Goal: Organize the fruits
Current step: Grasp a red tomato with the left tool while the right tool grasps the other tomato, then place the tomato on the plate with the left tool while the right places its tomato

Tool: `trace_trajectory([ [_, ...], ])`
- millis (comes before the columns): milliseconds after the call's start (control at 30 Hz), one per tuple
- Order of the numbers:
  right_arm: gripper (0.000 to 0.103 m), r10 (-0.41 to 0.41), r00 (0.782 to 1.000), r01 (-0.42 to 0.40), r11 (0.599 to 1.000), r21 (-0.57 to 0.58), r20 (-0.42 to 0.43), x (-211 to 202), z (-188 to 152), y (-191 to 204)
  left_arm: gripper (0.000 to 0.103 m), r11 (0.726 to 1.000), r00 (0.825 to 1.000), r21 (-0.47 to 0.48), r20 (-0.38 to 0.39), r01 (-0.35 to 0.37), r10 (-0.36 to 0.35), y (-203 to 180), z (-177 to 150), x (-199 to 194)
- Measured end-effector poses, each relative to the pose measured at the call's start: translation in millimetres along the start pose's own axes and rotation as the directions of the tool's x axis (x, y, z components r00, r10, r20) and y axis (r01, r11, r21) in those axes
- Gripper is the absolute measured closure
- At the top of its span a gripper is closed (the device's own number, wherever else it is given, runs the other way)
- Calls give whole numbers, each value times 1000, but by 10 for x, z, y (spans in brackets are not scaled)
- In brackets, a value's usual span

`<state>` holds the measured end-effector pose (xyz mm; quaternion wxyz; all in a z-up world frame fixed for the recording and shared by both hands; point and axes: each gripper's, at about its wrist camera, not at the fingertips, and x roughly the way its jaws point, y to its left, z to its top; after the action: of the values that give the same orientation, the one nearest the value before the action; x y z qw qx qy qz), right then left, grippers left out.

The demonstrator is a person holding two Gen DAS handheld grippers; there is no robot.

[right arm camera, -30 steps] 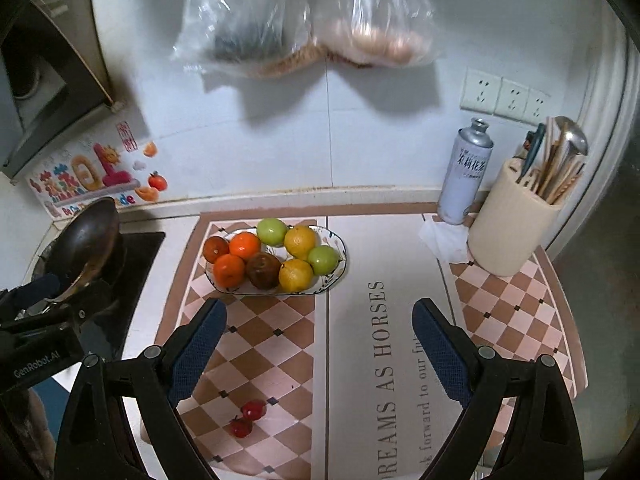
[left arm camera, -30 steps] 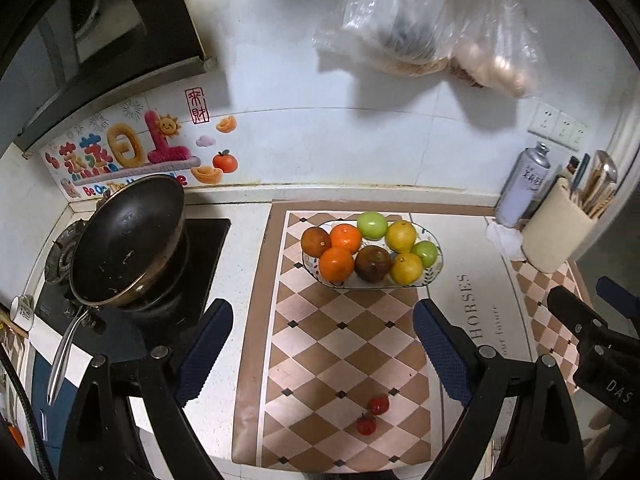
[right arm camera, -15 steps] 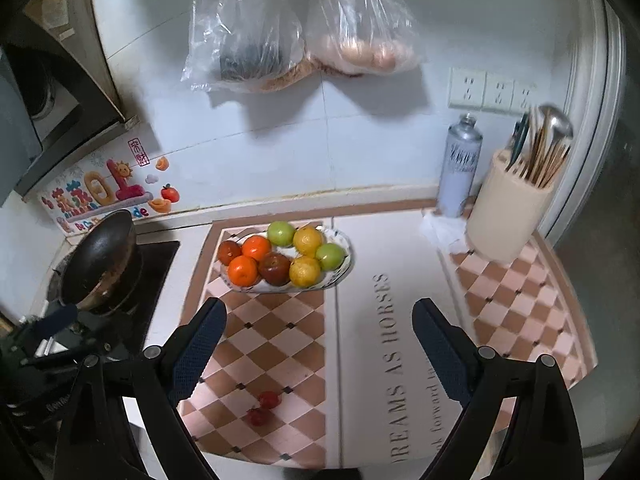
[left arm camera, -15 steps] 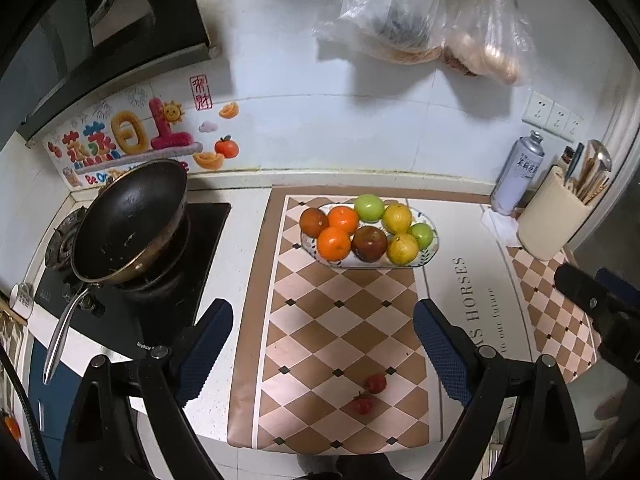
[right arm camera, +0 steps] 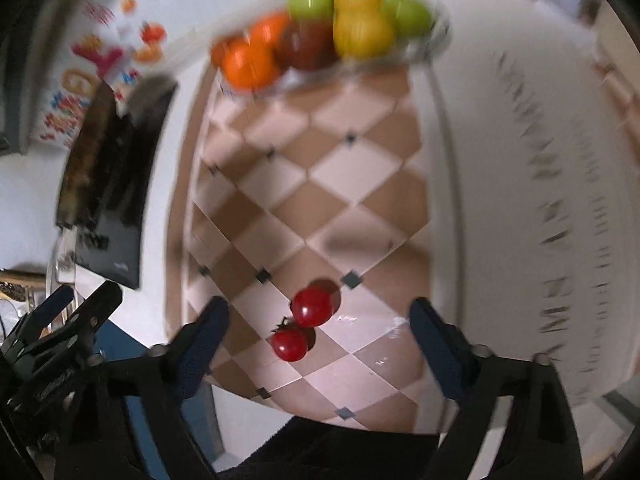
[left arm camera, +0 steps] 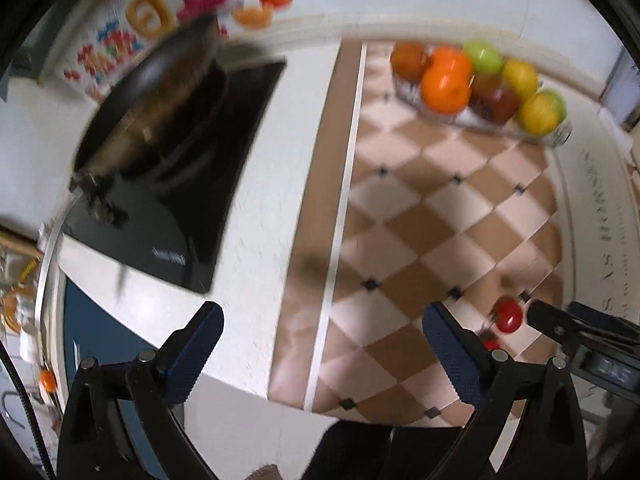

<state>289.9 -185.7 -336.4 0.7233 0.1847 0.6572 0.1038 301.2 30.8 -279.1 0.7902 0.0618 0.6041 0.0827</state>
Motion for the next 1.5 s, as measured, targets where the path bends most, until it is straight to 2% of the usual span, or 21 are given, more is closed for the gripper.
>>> trace_trajectory([
  [133,37,0,999,-1,1000,-18,-51,360,-30,51,1,1000,998,-15,-66,19,-20,-12,-93,183],
  [167,37,-10,999,9,999,-35,-38,387,-43,82,1,999,997,-17,-78,27,-28,-25,-116,214],
  [200,44,-15,999,14,998,-56,-29,389,-32,121,1,999,996,-17,-85,33,-34,-43,-120,231],
  [233,62,-16,999,13,997,-71,-42,416,-21,153,1,999,995,-15,-91,41,-43,-70,-123,244],
  [267,69,-14,998,9,997,-74,-55,435,-6,166,1,998,993,-10,-100,58,-59,-106,-122,263],
  [467,69,-59,998,60,995,-80,19,149,-84,-33,1,979,969,18,-148,203,-198,-405,-153,295],
  [567,69,-76,996,78,996,-43,53,-80,-101,-256,1,953,940,61,-196,297,-281,-681,-187,343],
  [667,69,-95,993,95,995,-2,77,-262,-104,-478,1,929,918,109,-233,353,-322,-960,-229,413],
  [733,69,-103,991,102,995,18,88,-347,-92,-603,6,922,915,144,-245,360,-319,-1110,-263,460],
  [800,69,-106,990,103,994,41,93,-393,-92,-698,26,917,912,163,-264,363,-314,-1221,-299,507],
  [833,69,-108,990,104,993,48,95,-404,-87,-713,30,916,911,171,-273,363,-310,-1261,-316,529],
  [900,69,-110,989,105,993,57,101,-442,-101,-754,47,916,912,184,-280,357,-299,-1324,-346,557],
  [1033,69,-117,987,111,992,60,108,-479,-143,-781,63,917,922,202,-258,345,-290,-1386,-367,536],
  [1100,69,-116,987,111,992,57,109,-479,-153,-767,73,916,921,199,-255,349,-295,-1418,-357,526],
  [1167,69,-123,986,118,992,51,114,-497,-163,-760,77,916,921,197,-250,350,-298,-1431,-375,530],
  [1367,69,-123,984,120,992,31,129,-536,-113,-703,77,917,920,184,-244,355,-307,-1460,-220,536],
  [1500,69,-110,984,107,994,24,141,-582,-54,-678,77,916,920,173,-225,362,-321,-1270,-134,403],
])
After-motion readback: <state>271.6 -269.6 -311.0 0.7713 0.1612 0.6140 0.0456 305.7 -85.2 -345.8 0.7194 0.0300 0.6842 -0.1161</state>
